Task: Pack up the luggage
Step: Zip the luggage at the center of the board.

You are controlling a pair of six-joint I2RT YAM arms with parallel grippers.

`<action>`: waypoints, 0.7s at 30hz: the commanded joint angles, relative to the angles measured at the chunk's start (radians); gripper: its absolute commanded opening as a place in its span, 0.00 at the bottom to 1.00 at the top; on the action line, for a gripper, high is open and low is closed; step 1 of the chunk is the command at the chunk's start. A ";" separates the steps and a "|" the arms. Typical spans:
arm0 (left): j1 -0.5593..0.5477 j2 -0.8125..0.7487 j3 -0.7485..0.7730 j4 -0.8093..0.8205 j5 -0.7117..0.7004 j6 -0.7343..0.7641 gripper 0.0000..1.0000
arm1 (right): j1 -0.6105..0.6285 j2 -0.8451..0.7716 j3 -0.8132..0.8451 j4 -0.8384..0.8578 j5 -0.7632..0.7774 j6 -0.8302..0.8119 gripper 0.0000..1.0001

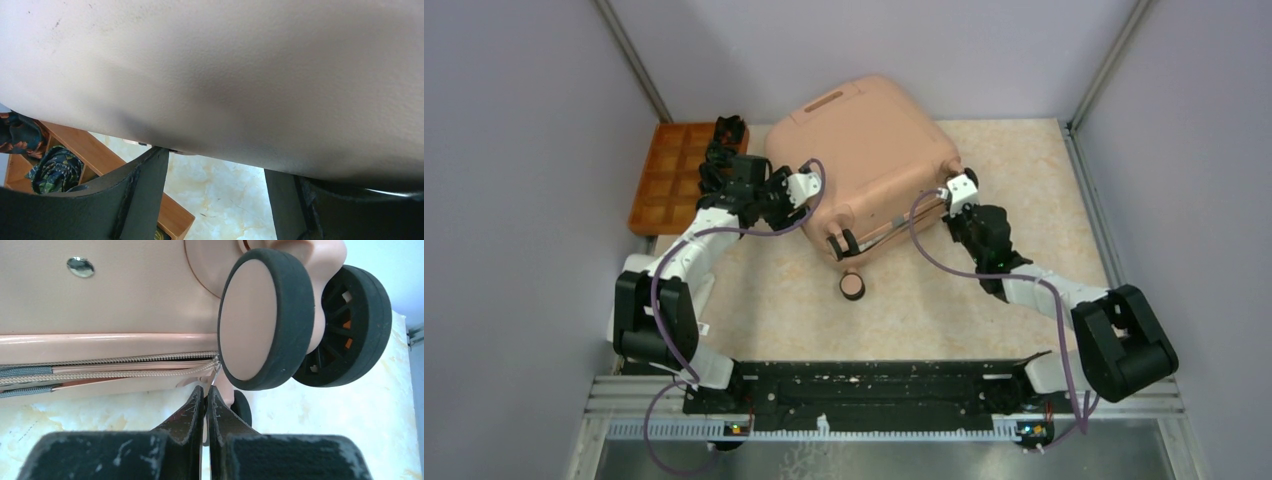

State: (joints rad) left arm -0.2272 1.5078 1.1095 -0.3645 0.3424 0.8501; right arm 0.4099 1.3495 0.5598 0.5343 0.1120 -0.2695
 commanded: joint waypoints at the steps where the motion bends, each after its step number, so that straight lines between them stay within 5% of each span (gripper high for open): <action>1: -0.070 0.007 0.033 0.032 0.189 -0.031 0.74 | 0.108 -0.050 -0.035 -0.001 -0.146 0.024 0.00; 16: -0.076 -0.001 0.051 0.000 0.205 -0.025 0.71 | 0.144 -0.008 -0.002 -0.053 -0.148 -0.033 0.00; 21: -0.089 0.015 0.056 -0.006 0.223 -0.039 0.71 | 0.260 0.040 0.069 -0.081 -0.206 -0.041 0.00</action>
State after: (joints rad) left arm -0.2386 1.5078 1.1282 -0.4053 0.3557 0.8650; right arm 0.4900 1.3361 0.5541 0.5083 0.2100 -0.3229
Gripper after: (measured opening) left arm 0.714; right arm 0.007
